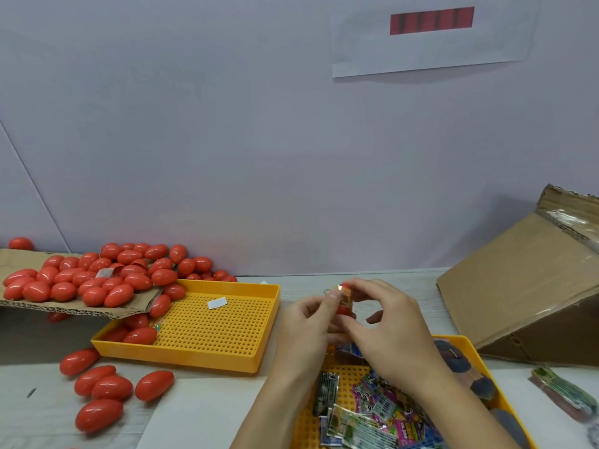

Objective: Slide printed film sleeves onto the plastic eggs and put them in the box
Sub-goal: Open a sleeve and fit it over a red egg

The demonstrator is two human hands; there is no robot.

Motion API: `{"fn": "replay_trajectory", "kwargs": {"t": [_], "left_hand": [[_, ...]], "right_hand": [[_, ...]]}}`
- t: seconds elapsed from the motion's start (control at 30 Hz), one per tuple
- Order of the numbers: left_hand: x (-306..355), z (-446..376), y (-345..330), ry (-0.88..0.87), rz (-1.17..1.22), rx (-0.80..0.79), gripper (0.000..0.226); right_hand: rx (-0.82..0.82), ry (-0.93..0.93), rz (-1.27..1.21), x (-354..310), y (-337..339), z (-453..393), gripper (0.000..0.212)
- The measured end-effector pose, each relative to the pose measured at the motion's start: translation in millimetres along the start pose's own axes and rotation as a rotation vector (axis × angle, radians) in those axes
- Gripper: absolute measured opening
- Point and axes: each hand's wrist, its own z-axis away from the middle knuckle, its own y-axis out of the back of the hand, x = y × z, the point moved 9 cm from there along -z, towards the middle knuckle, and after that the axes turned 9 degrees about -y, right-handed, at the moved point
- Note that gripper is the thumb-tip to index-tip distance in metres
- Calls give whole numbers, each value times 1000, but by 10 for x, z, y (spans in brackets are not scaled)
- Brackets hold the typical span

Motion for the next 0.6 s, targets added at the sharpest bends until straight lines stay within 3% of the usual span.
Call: {"fn": "replay_trajectory", "kwargs": {"t": [0.2,0.6], "left_hand": [[-73,41,-45,131,82,-17,37],[-61,52,-107,109,100,-84,46]], "right_hand": [[6,34,-13,-61,8,6,37],[0,37,-51,-38,-11,-5,27]]}}
